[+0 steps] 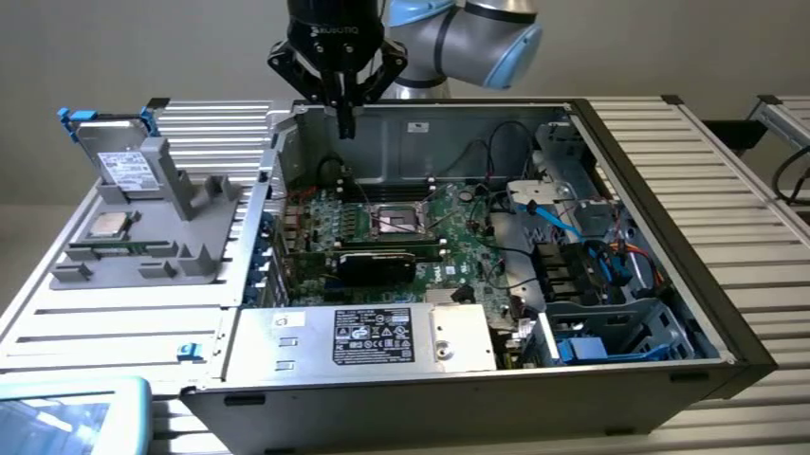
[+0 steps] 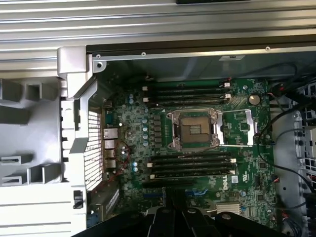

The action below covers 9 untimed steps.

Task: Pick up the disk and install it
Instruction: 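Reach for the disk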

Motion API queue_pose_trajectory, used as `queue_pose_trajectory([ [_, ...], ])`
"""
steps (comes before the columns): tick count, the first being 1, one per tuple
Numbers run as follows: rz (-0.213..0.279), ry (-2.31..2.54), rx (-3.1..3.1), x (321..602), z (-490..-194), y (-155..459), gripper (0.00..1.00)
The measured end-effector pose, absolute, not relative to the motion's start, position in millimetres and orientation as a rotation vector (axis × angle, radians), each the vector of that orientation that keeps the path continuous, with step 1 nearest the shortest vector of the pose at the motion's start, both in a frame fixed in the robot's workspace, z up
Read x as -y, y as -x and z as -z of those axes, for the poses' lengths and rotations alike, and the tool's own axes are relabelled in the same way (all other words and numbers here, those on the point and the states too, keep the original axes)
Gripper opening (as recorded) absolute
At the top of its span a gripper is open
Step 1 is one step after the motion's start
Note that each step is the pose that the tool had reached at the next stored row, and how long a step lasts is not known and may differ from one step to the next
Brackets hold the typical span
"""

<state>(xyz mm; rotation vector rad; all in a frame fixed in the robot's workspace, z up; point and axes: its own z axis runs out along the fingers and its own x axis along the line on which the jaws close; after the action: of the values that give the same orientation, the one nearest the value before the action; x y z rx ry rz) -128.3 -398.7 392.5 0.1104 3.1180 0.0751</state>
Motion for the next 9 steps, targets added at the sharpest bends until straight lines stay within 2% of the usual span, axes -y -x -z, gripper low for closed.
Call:
queue_pose_trajectory([
  [9, -0.075, -0.110, -3.119, 398.6, -392.9, 158.8, 0.11],
])
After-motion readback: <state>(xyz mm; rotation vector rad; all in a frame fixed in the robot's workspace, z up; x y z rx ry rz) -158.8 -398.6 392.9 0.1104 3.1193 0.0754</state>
